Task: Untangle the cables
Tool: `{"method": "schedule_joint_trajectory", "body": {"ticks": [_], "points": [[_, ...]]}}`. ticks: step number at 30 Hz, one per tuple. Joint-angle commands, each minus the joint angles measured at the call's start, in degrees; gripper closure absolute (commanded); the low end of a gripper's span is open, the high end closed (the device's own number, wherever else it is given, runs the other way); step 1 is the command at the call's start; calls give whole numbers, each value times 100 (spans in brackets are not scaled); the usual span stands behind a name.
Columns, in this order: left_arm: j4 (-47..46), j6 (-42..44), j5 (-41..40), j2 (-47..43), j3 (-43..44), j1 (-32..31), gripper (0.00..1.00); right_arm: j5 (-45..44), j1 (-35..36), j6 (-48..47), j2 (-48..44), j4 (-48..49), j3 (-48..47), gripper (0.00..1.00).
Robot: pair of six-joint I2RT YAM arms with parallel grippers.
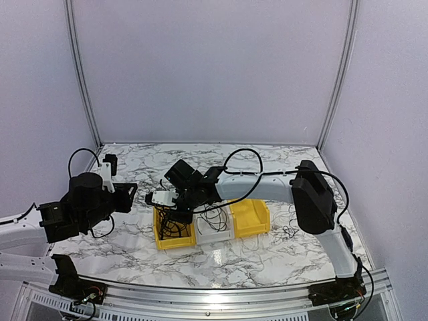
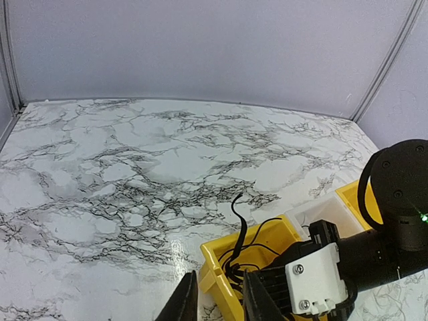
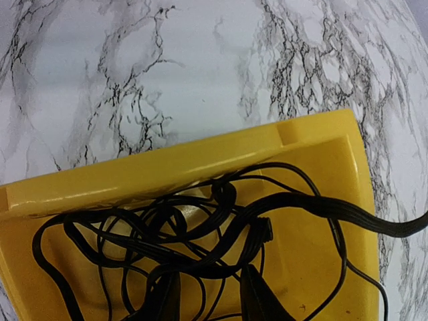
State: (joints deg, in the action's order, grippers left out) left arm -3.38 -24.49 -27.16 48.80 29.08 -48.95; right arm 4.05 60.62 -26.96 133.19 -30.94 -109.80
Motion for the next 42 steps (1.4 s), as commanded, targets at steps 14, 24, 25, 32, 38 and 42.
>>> {"method": "schedule_joint_trajectory", "body": {"ticks": [14, 24, 25, 32, 38, 42], "points": [[-110, -58, -410, 88, 2, 71, 64, -613, 64, -6, -2058, -1152, 867, 55], [-813, -1494, 819, 1971, 636, 468, 42, -804, -174, -174, -3260, -549, 2421, 54], [-814, -1496, 807, 2090, 722, 469, 42, -755, -300, -163, -3436, -474, 2593, 55], [-1120, -1217, 733, 2513, 965, 465, 46, -467, -1753, -226, -4897, -70, 3955, 55], [-1174, -708, 951, 2813, 1311, 281, 51, -26, -3361, -347, -5879, -49, 5140, 56], [-1207, -347, 910, 3051, 1619, -113, 51, 390, -4288, -582, -6186, -40, 5669, 54]]}}
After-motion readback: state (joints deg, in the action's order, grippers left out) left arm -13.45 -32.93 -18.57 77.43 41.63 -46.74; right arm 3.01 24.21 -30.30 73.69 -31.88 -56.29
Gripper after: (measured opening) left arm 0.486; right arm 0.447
